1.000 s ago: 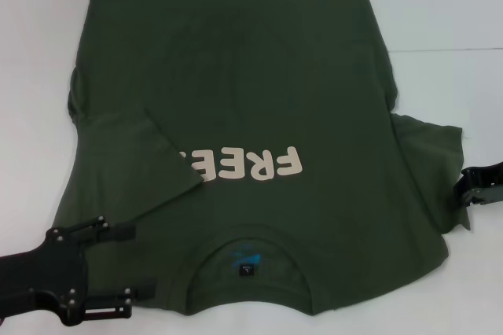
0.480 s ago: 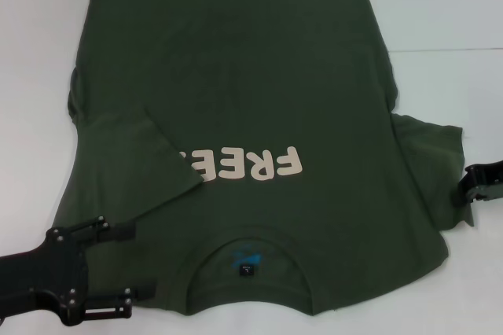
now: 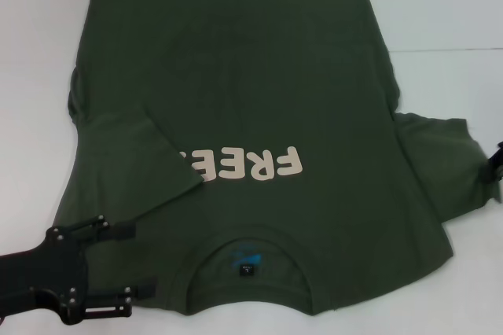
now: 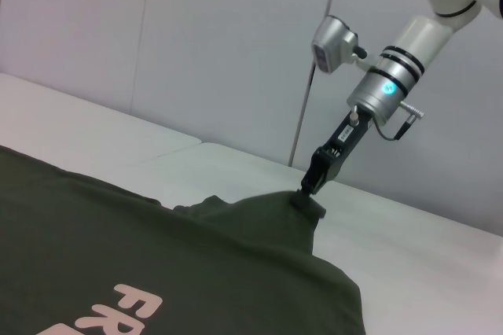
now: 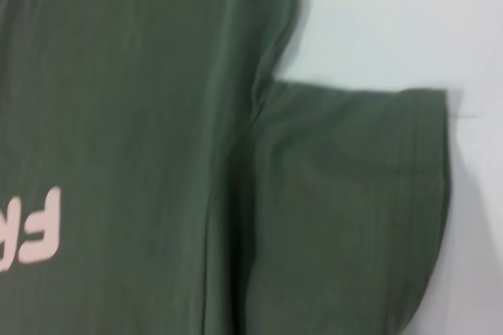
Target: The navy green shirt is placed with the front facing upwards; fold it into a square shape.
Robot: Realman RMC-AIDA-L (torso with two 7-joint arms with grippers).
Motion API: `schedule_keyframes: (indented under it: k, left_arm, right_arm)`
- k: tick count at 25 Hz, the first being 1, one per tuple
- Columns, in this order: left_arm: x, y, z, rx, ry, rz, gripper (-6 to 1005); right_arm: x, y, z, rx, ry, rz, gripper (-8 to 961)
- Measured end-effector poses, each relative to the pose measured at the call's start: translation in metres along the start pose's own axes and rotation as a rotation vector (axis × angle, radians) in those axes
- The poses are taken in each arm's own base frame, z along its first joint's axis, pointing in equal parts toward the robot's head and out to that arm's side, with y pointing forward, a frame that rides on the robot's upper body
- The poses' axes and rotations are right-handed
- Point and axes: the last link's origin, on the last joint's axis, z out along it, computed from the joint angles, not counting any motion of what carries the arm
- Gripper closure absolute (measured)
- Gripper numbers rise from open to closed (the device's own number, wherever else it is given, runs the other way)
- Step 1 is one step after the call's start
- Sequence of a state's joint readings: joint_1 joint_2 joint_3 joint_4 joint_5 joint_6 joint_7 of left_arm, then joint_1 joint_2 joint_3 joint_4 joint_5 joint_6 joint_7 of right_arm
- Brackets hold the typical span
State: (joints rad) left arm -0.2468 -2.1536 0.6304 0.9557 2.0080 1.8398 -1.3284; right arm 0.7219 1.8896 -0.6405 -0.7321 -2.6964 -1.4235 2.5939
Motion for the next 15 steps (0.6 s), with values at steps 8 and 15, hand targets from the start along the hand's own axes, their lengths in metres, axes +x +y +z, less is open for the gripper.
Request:
schedule_keyframes:
  k: [8, 15]
  left_arm:
    - [0.001, 0.000, -0.002, 0.006, 0.008, -0.005, 89]
    - [0.001, 0.000, -0.002, 0.007, 0.011, -0.014, 89]
  right_arm:
    - [-0.011, -0.019, -0.035, 0.026, -0.109, 0.039, 880]
    - [-0.019, -0.011, -0.040, 0.011, -0.129, 0.018, 866]
